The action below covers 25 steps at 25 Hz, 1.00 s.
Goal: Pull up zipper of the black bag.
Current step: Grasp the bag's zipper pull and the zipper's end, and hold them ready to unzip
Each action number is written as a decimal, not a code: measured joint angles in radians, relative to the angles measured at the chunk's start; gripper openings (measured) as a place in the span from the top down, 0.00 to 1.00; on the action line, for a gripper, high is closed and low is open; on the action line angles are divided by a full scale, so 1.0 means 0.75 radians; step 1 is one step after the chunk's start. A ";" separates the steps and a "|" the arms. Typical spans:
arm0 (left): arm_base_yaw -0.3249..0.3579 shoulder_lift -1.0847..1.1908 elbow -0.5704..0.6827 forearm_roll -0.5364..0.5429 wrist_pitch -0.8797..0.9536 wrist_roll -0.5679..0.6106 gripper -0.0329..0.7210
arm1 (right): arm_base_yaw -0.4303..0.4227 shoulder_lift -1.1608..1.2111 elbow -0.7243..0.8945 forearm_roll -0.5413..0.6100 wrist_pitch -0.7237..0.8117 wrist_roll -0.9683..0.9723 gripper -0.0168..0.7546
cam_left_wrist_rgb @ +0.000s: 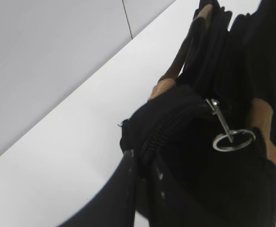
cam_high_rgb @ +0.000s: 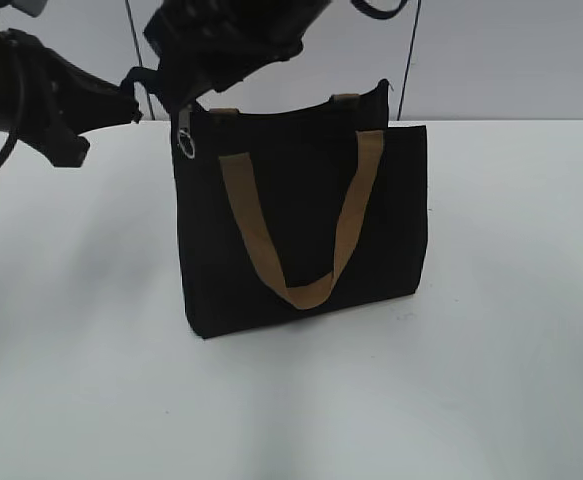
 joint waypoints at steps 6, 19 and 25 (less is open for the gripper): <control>0.000 -0.036 0.000 0.001 0.001 -0.001 0.93 | 0.002 0.063 0.000 -0.023 -0.047 0.013 0.45; 0.000 -0.117 0.000 -0.001 -0.003 -0.141 0.93 | 0.002 0.114 -0.001 -0.112 -0.053 0.031 0.54; 0.000 -0.156 0.000 0.004 0.006 -0.232 0.93 | 0.002 0.115 -0.001 -0.156 -0.054 0.049 0.54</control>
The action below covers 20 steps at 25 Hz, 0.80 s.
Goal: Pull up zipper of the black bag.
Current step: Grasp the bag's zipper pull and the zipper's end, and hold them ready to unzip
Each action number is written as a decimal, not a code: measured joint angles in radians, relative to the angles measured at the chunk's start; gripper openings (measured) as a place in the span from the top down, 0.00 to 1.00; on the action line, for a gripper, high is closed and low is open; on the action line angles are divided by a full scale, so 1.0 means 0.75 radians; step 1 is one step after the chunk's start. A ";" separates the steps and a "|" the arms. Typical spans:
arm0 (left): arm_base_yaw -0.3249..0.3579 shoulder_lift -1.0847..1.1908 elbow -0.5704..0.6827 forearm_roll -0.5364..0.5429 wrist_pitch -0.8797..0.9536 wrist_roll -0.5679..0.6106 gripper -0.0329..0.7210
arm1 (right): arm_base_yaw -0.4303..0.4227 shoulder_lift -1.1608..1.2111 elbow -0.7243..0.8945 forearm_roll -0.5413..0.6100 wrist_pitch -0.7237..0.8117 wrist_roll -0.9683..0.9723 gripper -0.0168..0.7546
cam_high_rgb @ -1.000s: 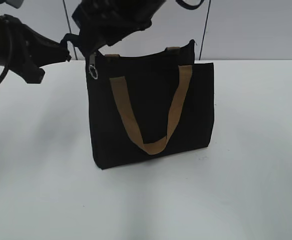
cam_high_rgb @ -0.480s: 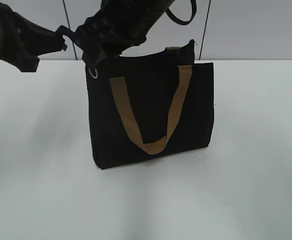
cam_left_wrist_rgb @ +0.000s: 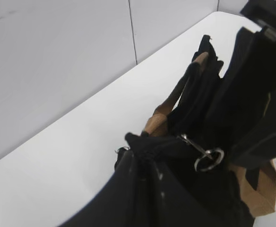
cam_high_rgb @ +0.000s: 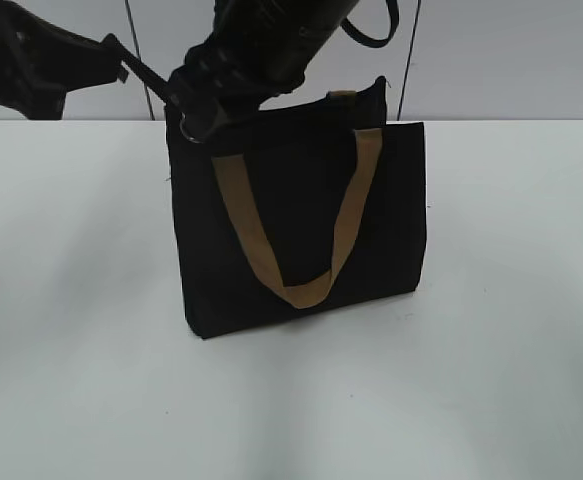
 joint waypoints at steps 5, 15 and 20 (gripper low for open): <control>-0.001 -0.021 0.001 0.003 0.016 -0.009 0.93 | 0.000 0.000 0.000 -0.002 -0.022 -0.020 0.54; -0.001 -0.021 0.001 0.003 0.014 -0.010 0.93 | 0.004 0.000 0.000 -0.004 -0.125 -0.079 0.54; -0.001 -0.021 0.001 0.003 0.013 -0.010 0.93 | 0.004 0.000 0.000 -0.004 -0.116 -0.153 0.54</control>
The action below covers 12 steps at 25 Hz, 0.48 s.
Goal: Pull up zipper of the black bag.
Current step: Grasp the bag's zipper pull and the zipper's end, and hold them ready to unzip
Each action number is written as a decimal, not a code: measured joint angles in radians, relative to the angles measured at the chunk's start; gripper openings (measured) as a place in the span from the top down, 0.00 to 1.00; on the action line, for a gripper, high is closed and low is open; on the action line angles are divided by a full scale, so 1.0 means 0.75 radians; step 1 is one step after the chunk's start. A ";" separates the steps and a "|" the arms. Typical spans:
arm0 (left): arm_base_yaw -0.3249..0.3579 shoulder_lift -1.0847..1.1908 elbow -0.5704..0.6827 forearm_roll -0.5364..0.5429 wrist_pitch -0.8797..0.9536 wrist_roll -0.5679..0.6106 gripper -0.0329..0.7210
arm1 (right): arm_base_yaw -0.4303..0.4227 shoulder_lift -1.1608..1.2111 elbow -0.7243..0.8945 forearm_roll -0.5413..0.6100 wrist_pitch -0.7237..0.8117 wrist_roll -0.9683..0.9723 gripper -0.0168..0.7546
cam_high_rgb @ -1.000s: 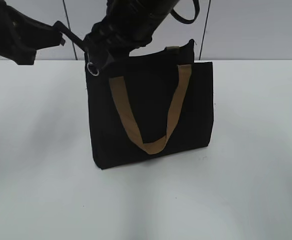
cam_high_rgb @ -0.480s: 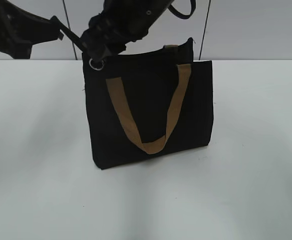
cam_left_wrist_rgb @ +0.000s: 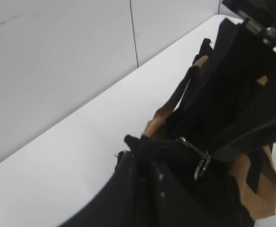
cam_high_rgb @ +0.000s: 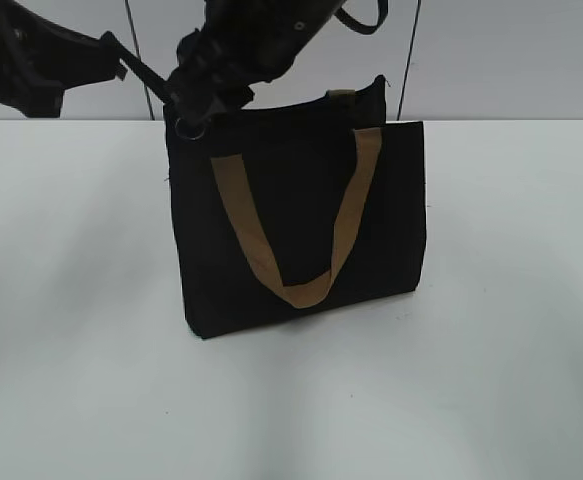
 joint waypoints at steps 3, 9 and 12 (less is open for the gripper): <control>0.000 0.000 0.000 0.000 -0.001 0.000 0.93 | 0.000 0.001 0.000 0.000 0.029 -0.030 0.54; 0.000 0.000 0.000 0.000 -0.003 0.000 0.93 | 0.000 0.017 0.000 0.000 0.069 -0.085 0.46; 0.000 0.000 0.000 0.000 -0.003 0.000 0.93 | 0.000 0.025 0.000 0.000 0.068 -0.095 0.46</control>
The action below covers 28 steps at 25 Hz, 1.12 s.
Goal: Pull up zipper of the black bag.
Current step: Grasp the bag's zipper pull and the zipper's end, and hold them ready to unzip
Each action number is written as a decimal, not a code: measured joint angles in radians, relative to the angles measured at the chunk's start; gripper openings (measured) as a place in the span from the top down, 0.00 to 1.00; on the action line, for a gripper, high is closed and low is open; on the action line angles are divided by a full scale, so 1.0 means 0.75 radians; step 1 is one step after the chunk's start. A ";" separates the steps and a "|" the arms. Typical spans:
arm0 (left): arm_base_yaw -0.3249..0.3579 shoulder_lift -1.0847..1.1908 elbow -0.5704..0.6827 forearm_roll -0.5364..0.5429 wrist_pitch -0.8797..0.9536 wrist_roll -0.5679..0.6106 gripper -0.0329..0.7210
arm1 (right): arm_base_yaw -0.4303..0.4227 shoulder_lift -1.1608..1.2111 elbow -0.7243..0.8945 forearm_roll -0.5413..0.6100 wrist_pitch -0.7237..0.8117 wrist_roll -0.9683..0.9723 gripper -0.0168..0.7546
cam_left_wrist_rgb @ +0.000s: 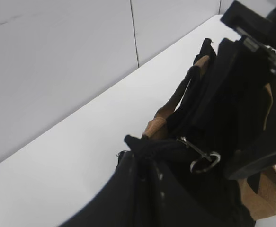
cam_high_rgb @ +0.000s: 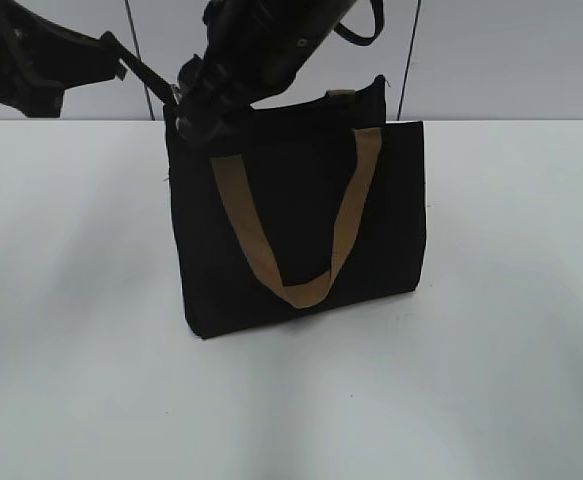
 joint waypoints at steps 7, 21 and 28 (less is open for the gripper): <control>0.000 0.000 0.000 0.000 -0.001 0.000 0.93 | 0.000 0.013 0.000 0.022 -0.024 -0.062 0.45; 0.000 0.000 0.000 0.001 -0.002 0.000 0.93 | 0.000 0.047 -0.002 0.035 -0.004 -0.064 0.96; 0.000 0.000 0.000 0.097 -0.013 -0.024 0.93 | 0.000 0.044 -0.002 0.035 0.015 -0.064 0.98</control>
